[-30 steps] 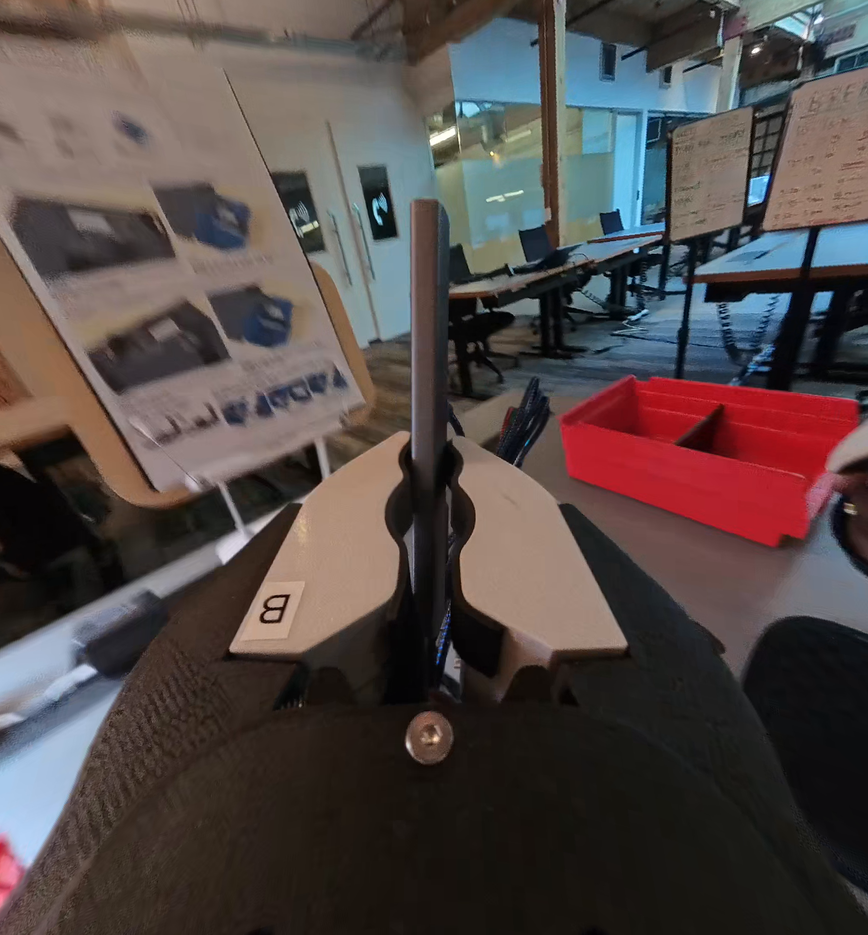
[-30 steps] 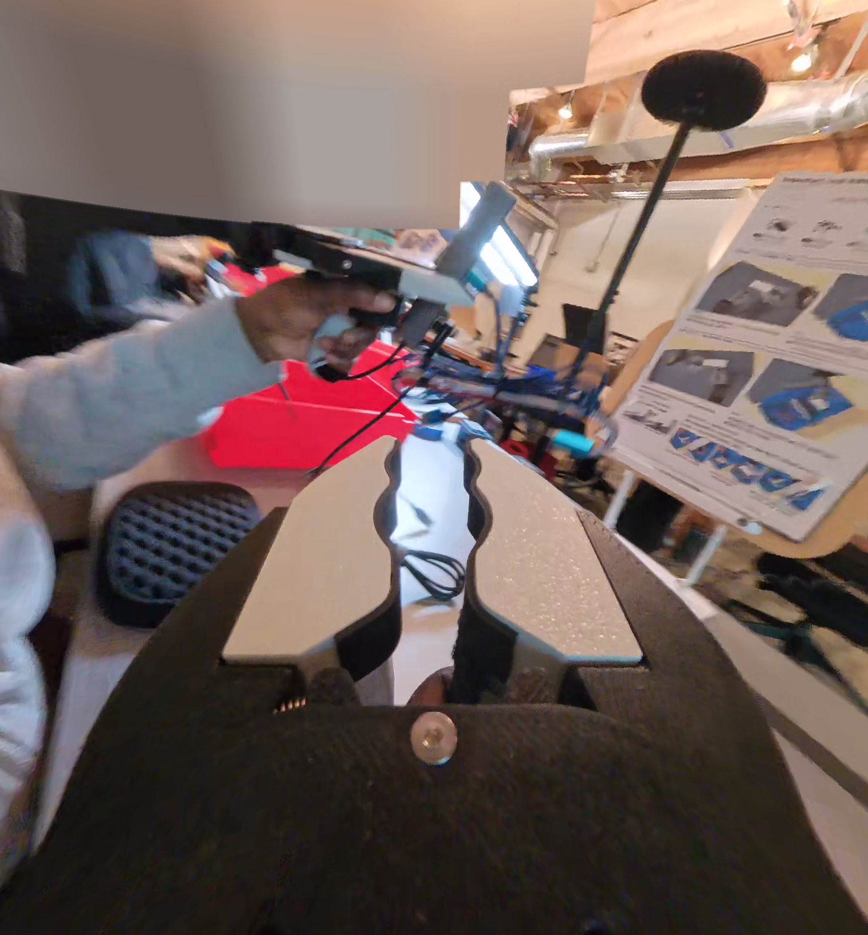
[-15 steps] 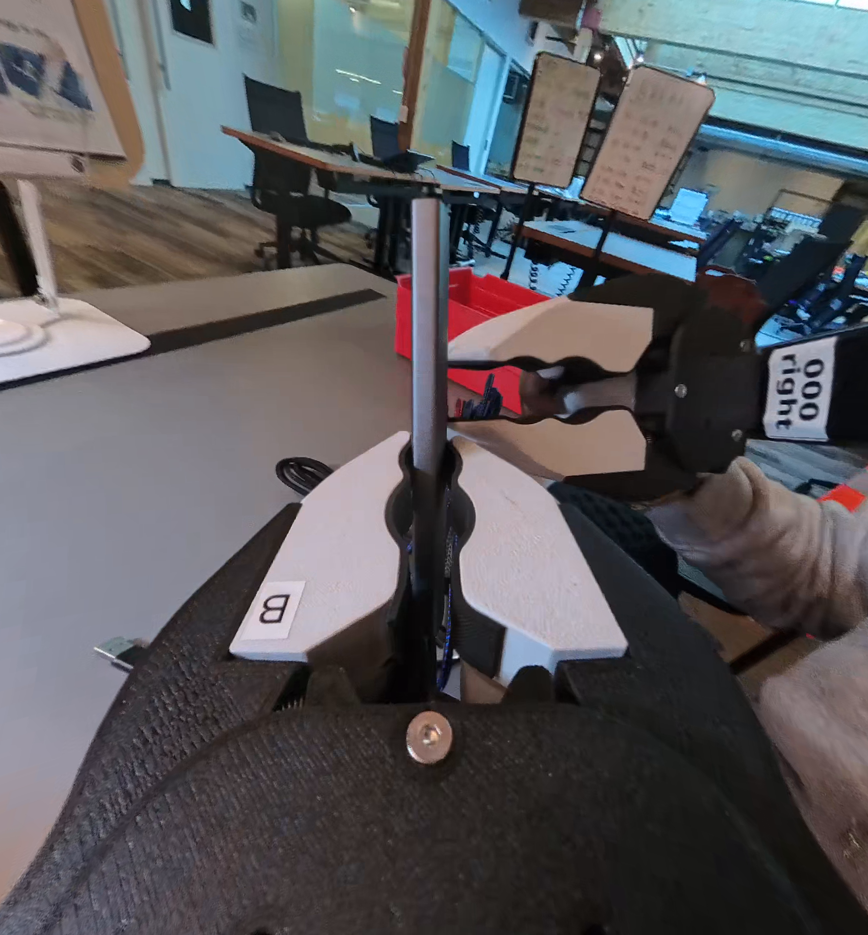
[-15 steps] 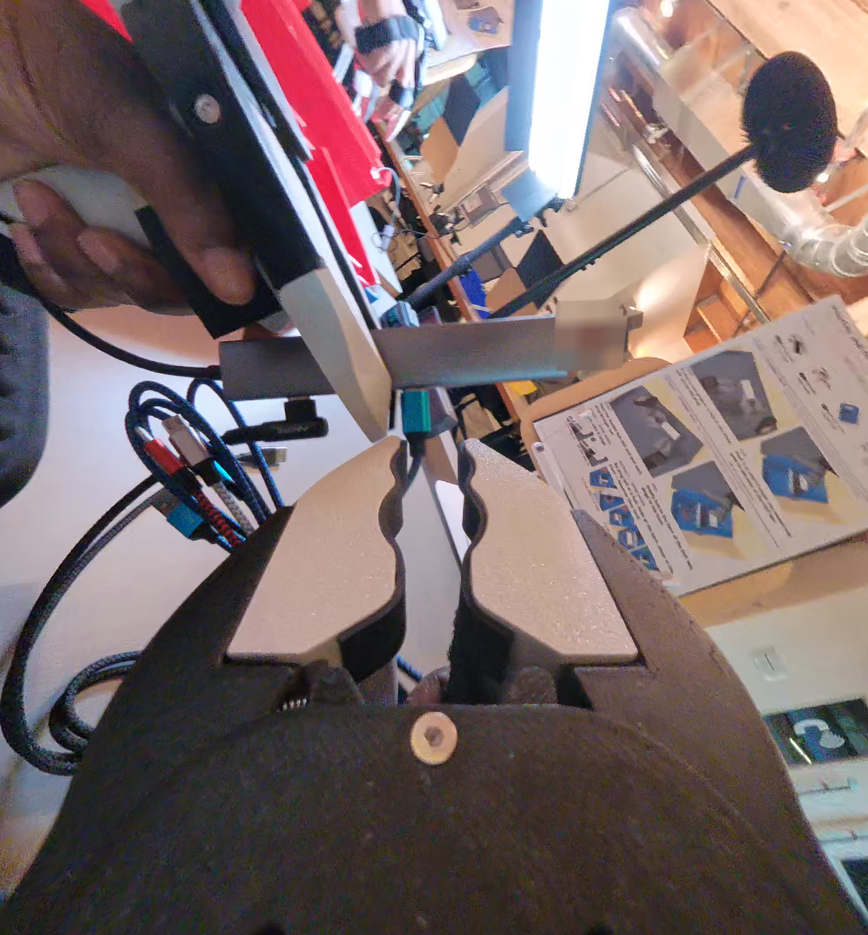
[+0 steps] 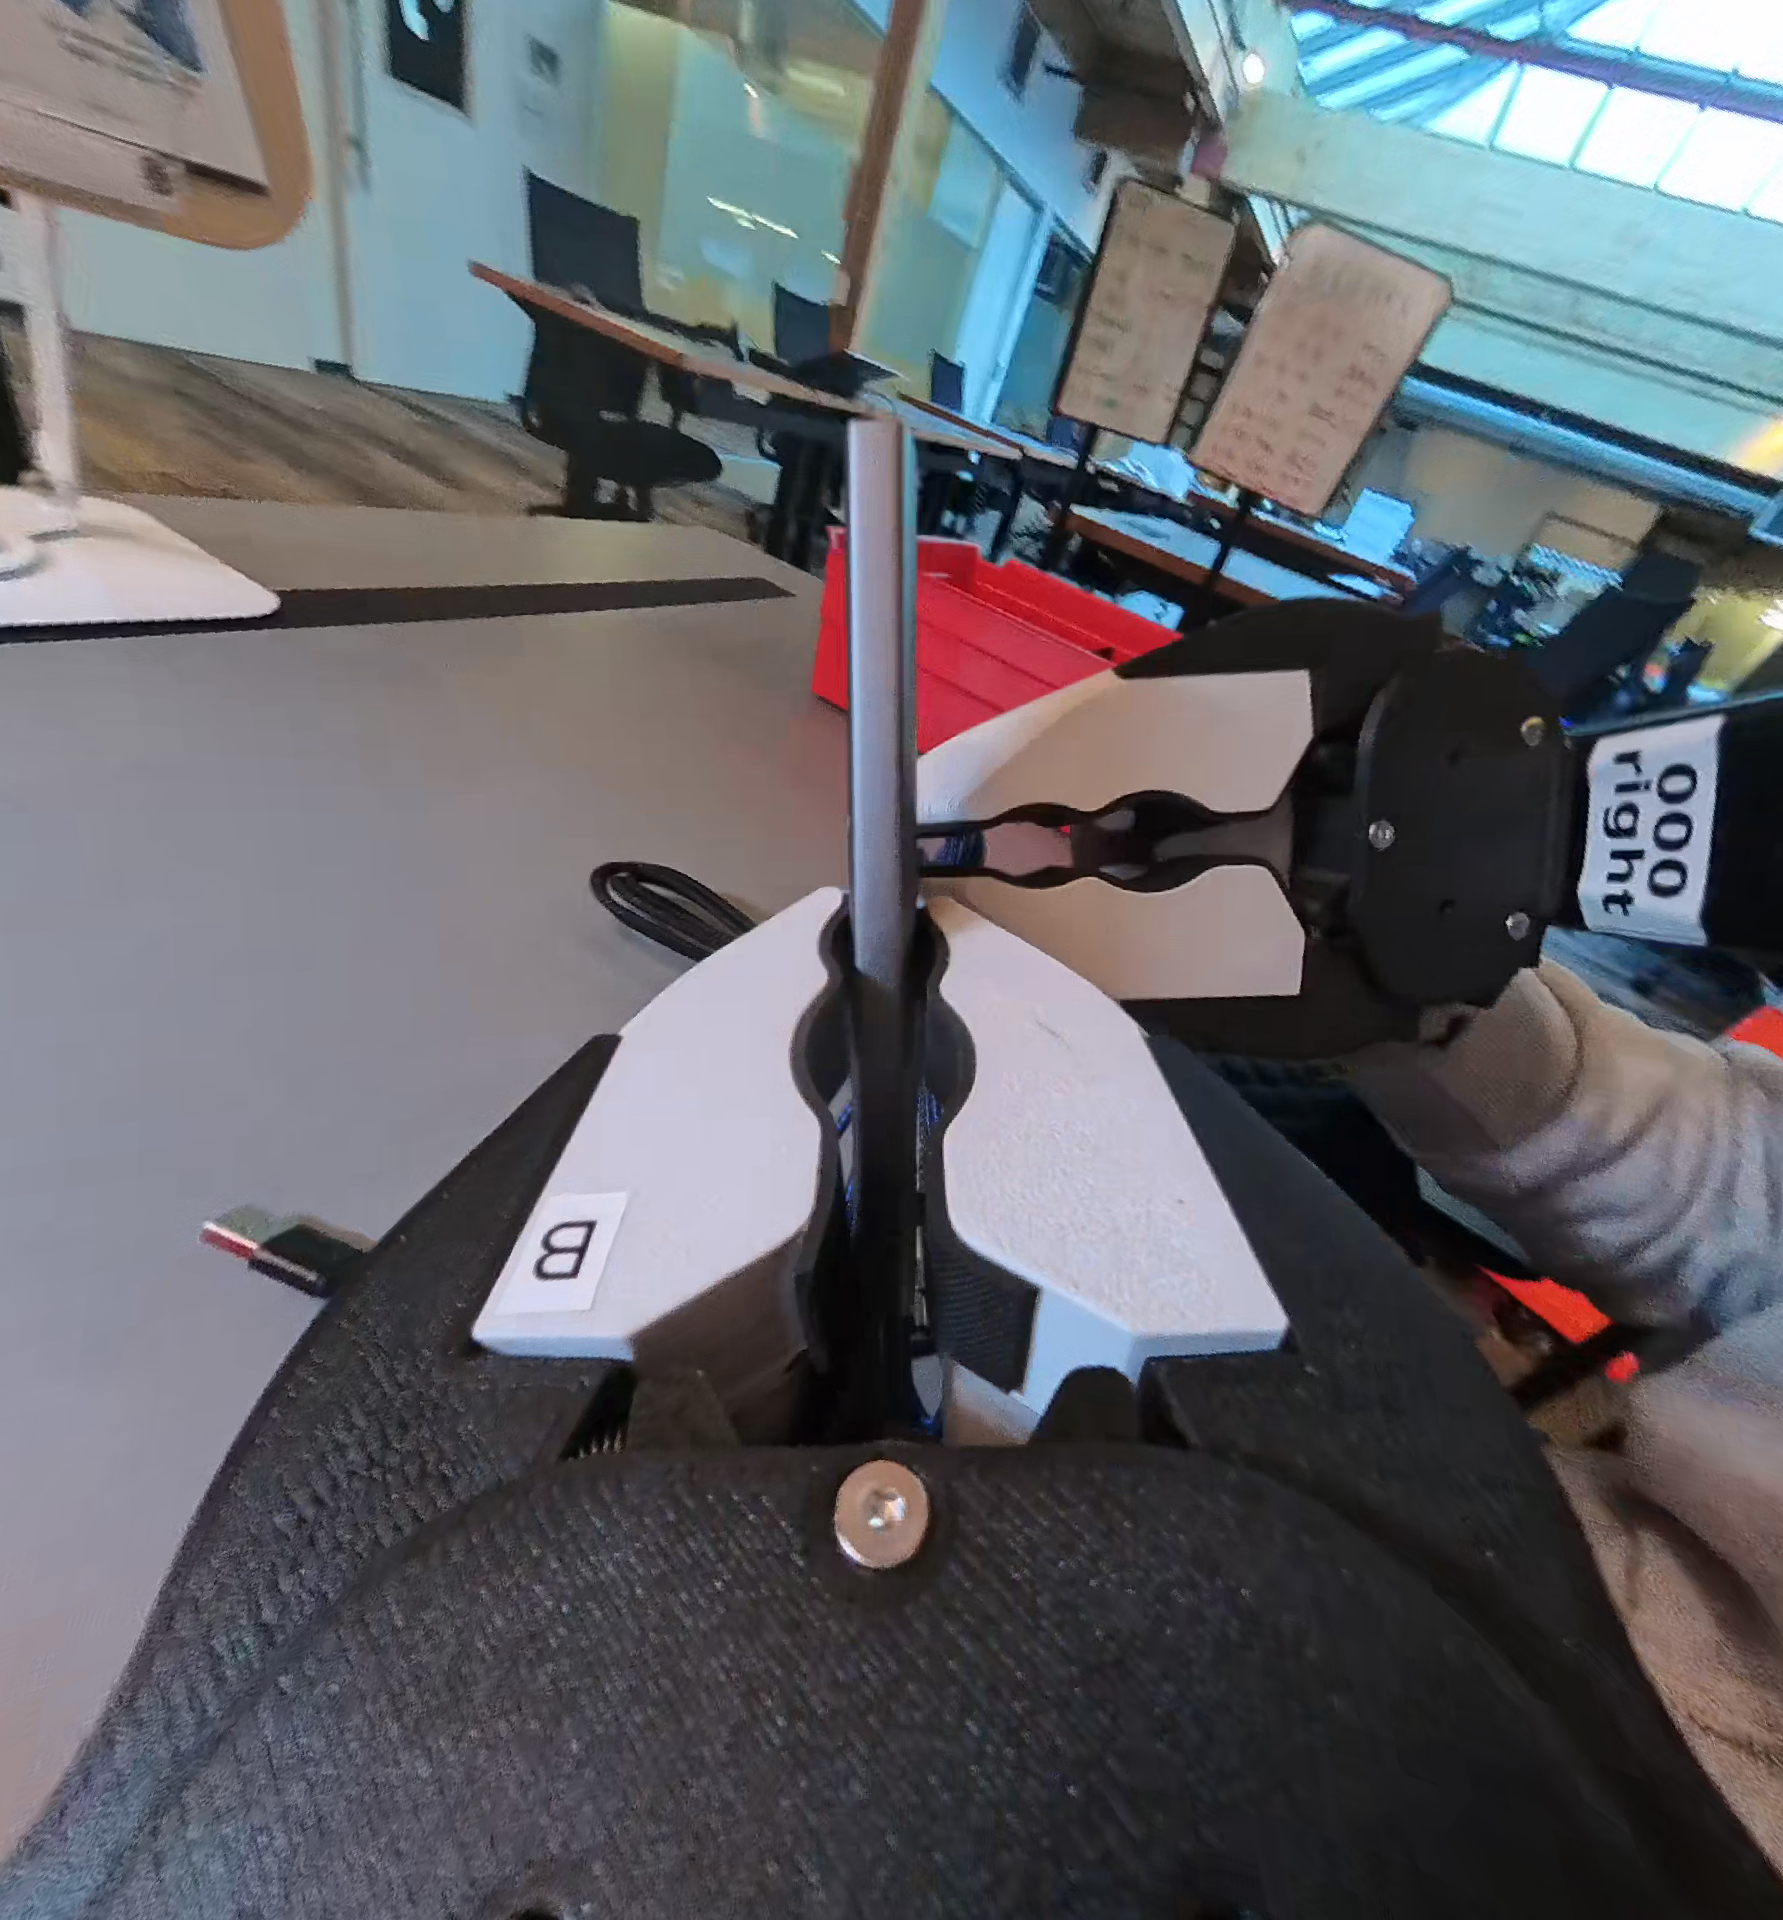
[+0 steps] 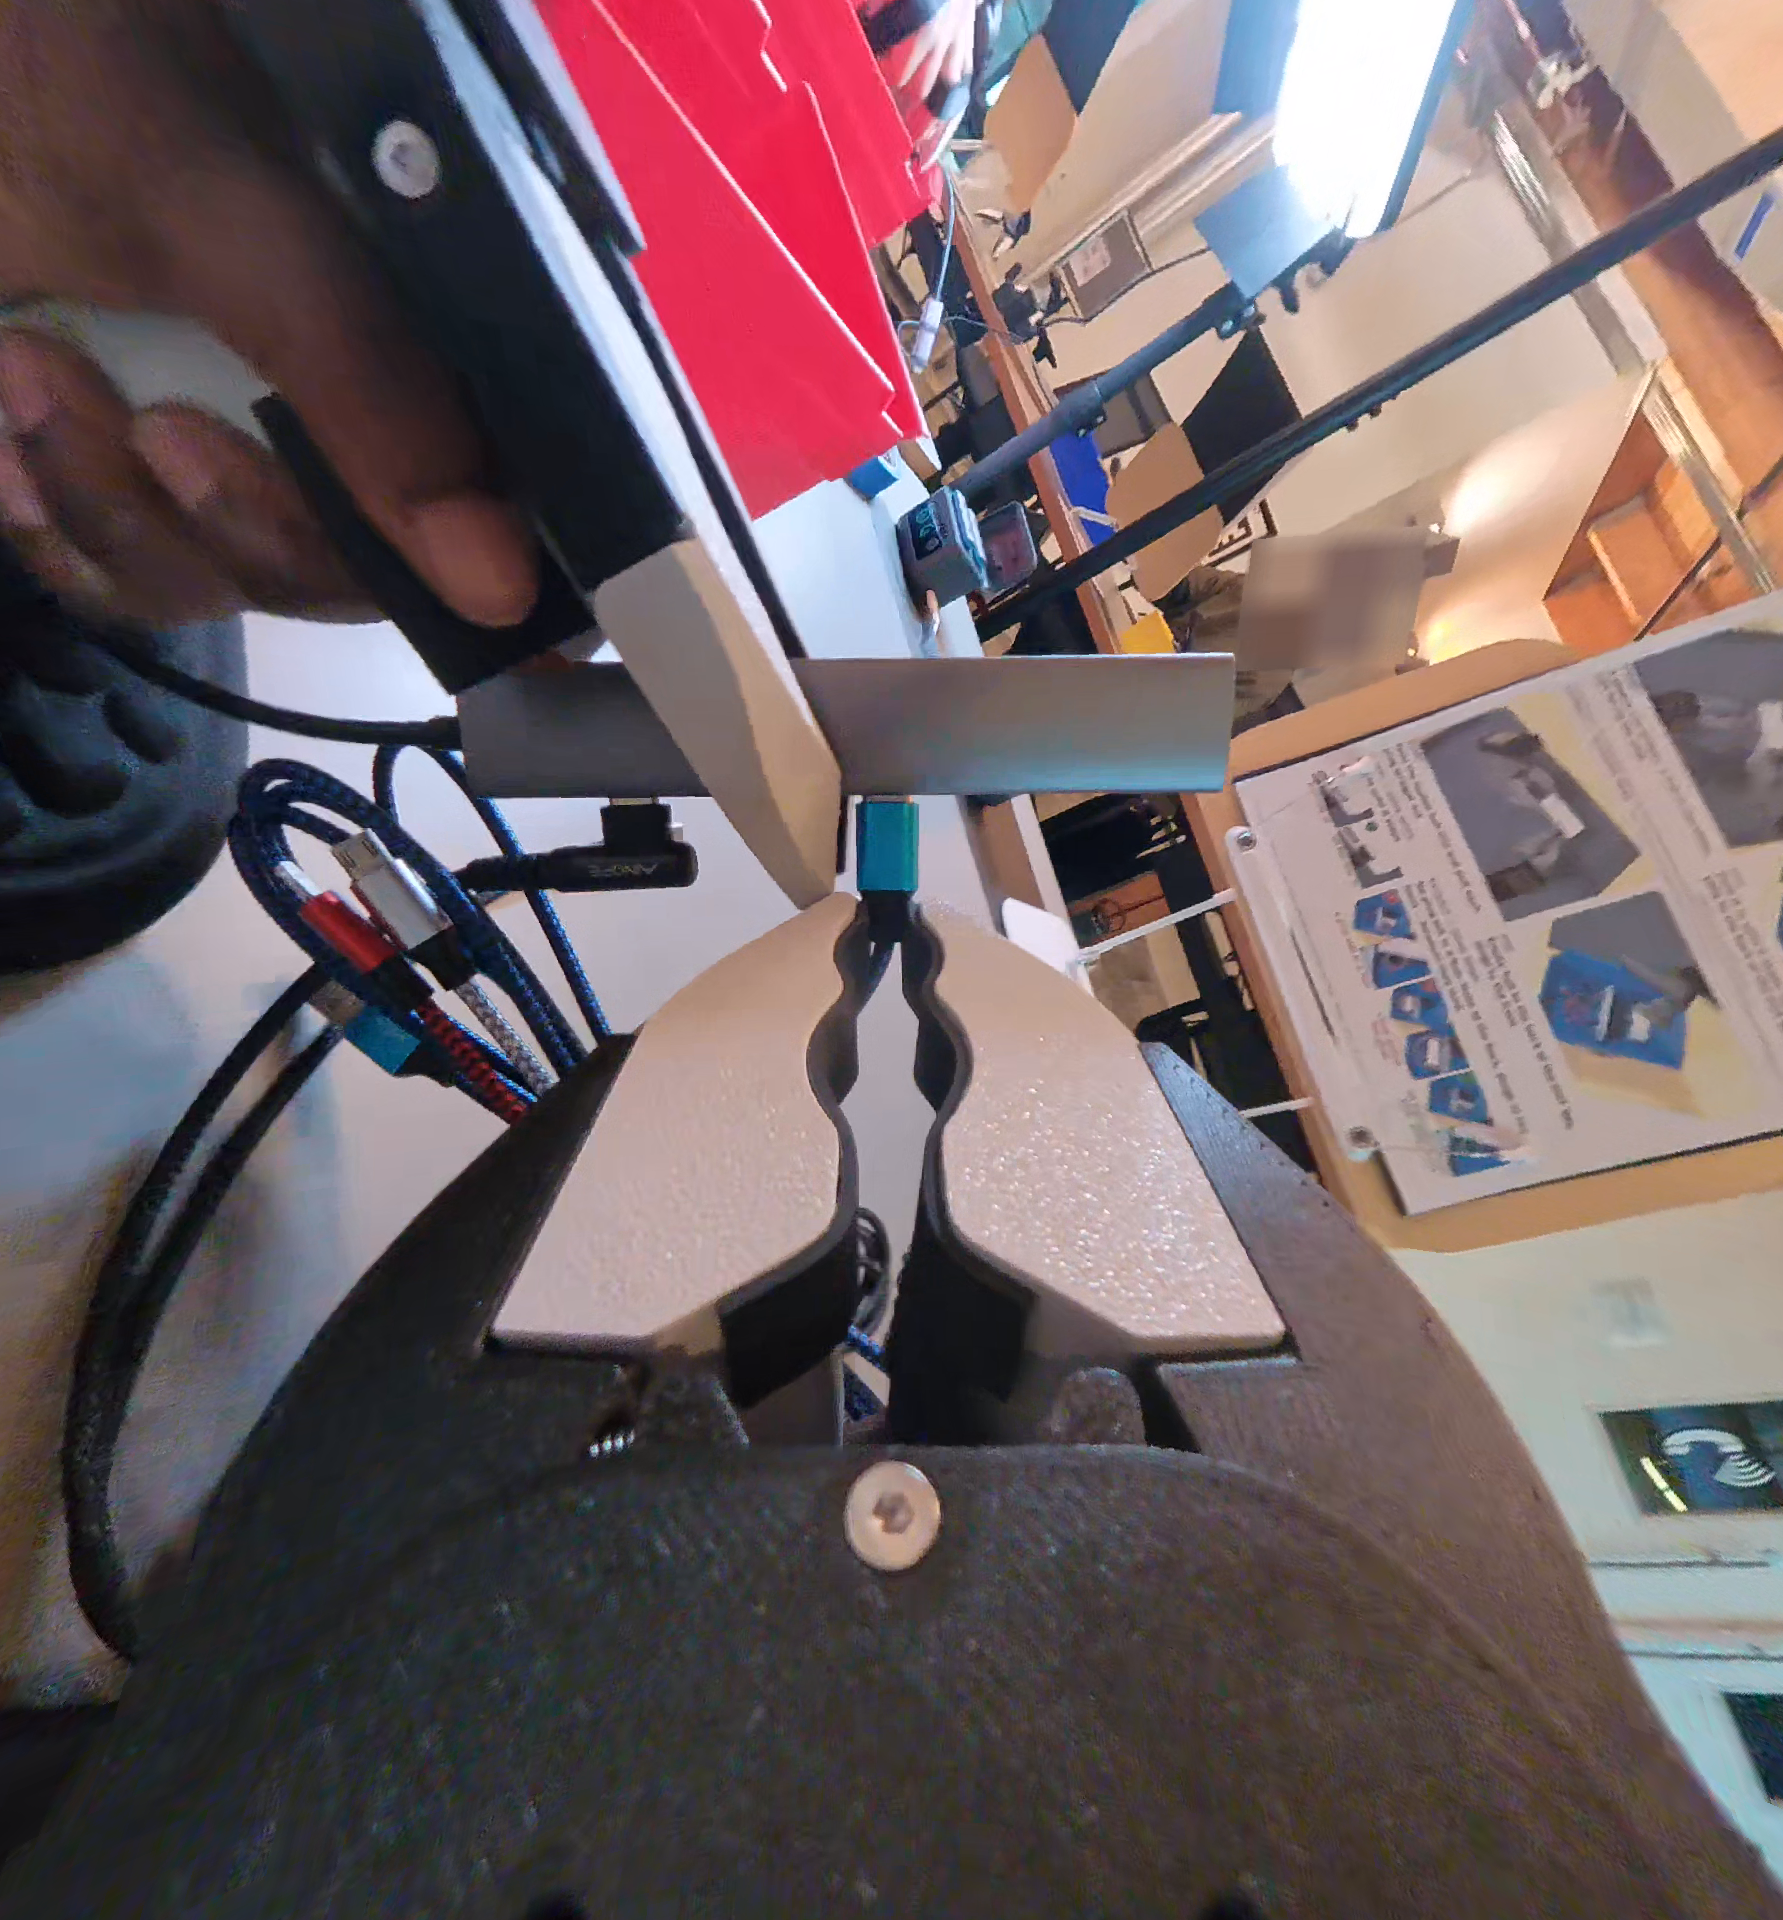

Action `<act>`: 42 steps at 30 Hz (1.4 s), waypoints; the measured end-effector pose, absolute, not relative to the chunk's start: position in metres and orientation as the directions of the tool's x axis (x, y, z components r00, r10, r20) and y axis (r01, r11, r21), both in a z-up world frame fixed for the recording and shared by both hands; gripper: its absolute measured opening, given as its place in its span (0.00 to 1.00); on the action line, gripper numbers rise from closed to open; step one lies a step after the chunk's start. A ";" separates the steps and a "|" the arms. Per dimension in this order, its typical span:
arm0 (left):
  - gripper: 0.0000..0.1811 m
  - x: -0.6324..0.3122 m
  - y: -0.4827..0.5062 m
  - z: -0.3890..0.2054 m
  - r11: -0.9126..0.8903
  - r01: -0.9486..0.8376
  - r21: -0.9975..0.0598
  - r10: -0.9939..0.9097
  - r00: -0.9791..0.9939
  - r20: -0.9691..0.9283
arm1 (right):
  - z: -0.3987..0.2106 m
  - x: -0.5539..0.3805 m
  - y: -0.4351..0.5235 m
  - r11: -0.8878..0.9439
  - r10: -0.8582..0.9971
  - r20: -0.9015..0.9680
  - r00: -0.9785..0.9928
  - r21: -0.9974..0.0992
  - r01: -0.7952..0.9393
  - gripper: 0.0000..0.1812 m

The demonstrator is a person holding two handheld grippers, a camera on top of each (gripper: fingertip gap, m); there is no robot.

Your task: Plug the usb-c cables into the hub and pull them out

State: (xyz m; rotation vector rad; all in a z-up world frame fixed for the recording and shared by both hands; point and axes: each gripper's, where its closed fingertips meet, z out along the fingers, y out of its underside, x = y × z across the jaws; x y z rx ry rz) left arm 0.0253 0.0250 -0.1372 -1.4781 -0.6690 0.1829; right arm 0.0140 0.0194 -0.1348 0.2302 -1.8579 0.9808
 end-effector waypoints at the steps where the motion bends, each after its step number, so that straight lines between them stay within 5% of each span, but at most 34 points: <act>1: 0.05 0.025 0.024 -0.140 0.125 0.278 -0.952 0.519 0.799 0.302 | -0.137 0.014 0.019 0.645 0.272 0.821 -0.503 -0.543 -0.537 0.03; 12: 0.04 0.026 0.029 -0.148 0.073 0.227 -0.971 0.589 0.776 0.226 | -0.152 0.016 0.027 0.644 0.305 0.777 -0.551 -0.594 -0.482 0.03; 13: 0.05 0.026 0.026 -0.146 0.091 0.218 -0.972 0.594 0.771 0.228 | -0.167 0.006 0.039 0.735 0.274 0.791 -0.548 -0.539 -0.411 0.03; 15: 0.05 0.016 -0.035 -0.104 0.414 0.169 -0.894 0.585 0.704 0.404 | -0.215 -0.026 0.097 0.902 0.200 0.826 -0.527 -0.365 -0.230 0.03; 18: 0.05 0.013 -0.074 -0.127 0.419 0.221 -0.880 0.623 0.635 0.456 | -0.150 -0.008 0.095 0.670 0.441 0.698 -0.564 -0.674 -0.311 0.03; 25: 0.05 0.027 -0.022 -0.130 0.200 0.173 -0.964 0.605 0.752 0.261 | -0.078 -0.006 0.090 0.388 0.566 0.528 -0.633 -0.848 -0.361 0.03; 32: 0.05 0.031 -0.026 -0.129 0.268 0.202 -0.942 0.538 0.780 0.321 | -0.001 0.004 0.132 0.289 0.664 0.507 -0.550 -0.852 -0.437 0.03; 42: 0.05 0.031 -0.028 -0.128 0.278 0.195 -0.940 0.544 0.775 0.322 | 0.033 0.008 0.293 0.473 0.729 0.568 -0.383 -0.821 -0.318 0.03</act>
